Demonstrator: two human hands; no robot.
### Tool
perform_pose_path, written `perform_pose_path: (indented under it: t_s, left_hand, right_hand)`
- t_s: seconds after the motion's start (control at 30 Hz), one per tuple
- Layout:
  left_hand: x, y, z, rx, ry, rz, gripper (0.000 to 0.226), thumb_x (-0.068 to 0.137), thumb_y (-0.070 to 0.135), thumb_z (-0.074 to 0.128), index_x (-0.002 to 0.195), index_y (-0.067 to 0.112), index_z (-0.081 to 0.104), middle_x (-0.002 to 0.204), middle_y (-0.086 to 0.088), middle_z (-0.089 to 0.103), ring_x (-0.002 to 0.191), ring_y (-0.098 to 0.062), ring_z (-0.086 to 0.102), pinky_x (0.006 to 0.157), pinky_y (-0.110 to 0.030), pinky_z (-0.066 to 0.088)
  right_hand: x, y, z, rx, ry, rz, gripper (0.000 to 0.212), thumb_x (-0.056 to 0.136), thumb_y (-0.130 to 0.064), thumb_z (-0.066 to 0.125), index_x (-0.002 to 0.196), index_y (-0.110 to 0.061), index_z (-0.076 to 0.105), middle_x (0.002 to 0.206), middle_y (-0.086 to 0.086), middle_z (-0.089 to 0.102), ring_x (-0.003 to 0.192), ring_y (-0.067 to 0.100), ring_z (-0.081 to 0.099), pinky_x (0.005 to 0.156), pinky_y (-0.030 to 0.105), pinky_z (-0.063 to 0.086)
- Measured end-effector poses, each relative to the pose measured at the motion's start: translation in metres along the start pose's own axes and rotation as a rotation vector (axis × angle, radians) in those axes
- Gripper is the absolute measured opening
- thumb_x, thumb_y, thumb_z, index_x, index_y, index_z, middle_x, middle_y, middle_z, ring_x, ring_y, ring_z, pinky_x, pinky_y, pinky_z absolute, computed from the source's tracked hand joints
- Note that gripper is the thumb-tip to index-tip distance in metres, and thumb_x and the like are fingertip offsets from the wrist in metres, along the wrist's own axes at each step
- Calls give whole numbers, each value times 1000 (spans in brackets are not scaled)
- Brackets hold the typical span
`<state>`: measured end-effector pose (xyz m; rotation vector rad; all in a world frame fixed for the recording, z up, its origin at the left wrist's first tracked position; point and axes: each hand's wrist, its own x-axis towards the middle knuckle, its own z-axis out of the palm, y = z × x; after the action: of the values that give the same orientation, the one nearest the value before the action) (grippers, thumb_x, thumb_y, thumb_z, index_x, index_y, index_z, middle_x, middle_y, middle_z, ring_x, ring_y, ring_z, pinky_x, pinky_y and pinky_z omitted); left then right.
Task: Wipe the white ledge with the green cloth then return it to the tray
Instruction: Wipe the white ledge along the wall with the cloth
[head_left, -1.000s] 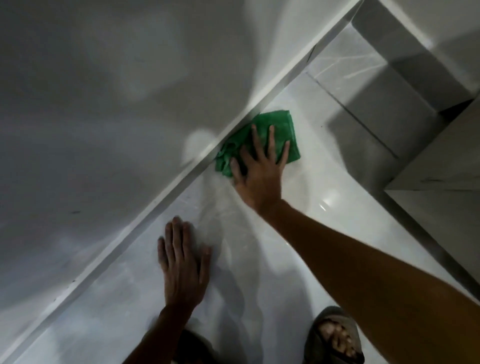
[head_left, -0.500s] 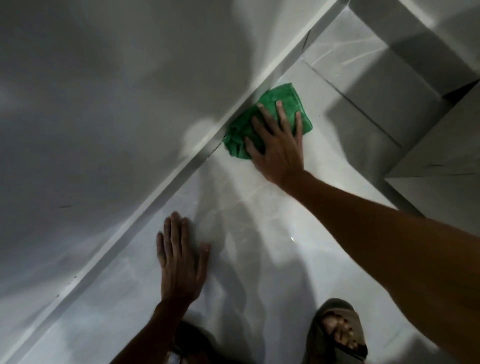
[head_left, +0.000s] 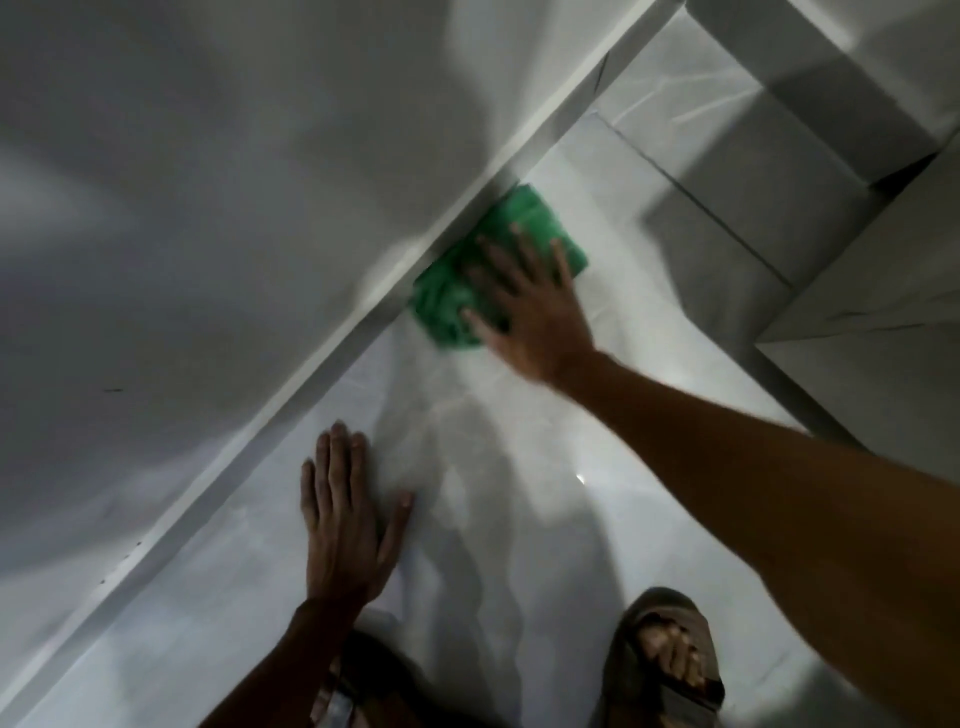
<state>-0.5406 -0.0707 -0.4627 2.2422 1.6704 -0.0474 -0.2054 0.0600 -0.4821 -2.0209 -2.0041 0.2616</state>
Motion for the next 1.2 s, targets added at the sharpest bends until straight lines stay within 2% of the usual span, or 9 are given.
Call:
perform_pose_path:
  t_s: [0.1,0.23,0.53,0.73,0.83,0.93,1.03,1.13,1.2]
  left_hand:
    - [2,2,0,-1,2,-15,94,107,66,39,174,3,22,186,-19,11,174,-39,8,139,-64,11]
    - [4,13,4,-12,35,-61,96,106,69,37,173,0,26,185,-21,16,173,-40,11,139,-64,10]
    - [-8,4,-14,-108,-80,-50,95,105,61,47,176,7,16,187,-12,11,175,-31,9,140,-60,17]
    - [-47,8,-83,-139,-229,-142,86,106,63,39,175,14,21,187,-7,10,172,-36,20,132,-65,32]
    - [-62,21,-119,-121,-274,-117,86,107,64,35,174,12,23,187,-7,9,171,-37,21,130,-65,33]
    - [-64,46,-159,-110,-299,-85,89,107,71,29,173,12,25,187,-7,10,171,-36,22,130,-61,33]
    - [-58,78,-201,-125,-322,-37,89,106,70,32,175,15,23,188,1,5,173,-30,16,132,-60,31]
    - [-40,114,-238,-131,-328,37,86,105,66,30,176,18,23,187,12,-3,173,-25,12,132,-63,31]
    - [-22,144,-261,-120,-312,117,83,106,62,31,176,18,23,185,21,-10,172,-26,16,131,-62,33]
  right_hand:
    - [27,14,-12,29,-15,239,70,105,-65,47,162,-25,48,179,3,34,170,39,20,136,71,7]
    - [28,-33,0,142,46,404,80,99,-70,55,156,-15,56,177,4,40,170,36,22,137,68,6]
    - [-50,-96,31,194,-33,-68,41,104,-40,64,144,-29,69,166,-2,57,163,33,41,133,68,24]
    - [-107,-105,-7,438,-393,0,44,108,-41,56,149,-28,63,169,-4,52,170,31,23,139,64,4]
    - [-131,-112,-55,634,-670,256,41,114,-38,53,151,-23,63,168,6,53,168,29,28,140,54,8]
    - [-151,-117,-124,955,-770,714,43,116,-38,50,149,-14,64,153,16,65,142,33,60,115,31,45]
    - [-173,-120,-202,1265,-640,1050,32,117,-33,49,133,-17,72,133,12,76,104,7,71,79,4,51]
    - [-187,-117,-277,1472,-480,1249,23,118,-29,47,110,-40,65,104,-21,70,74,-23,69,72,-1,54]
    - [-199,-109,-328,1540,-363,1277,22,118,-27,48,124,-34,68,98,-33,68,73,-30,66,70,-3,51]
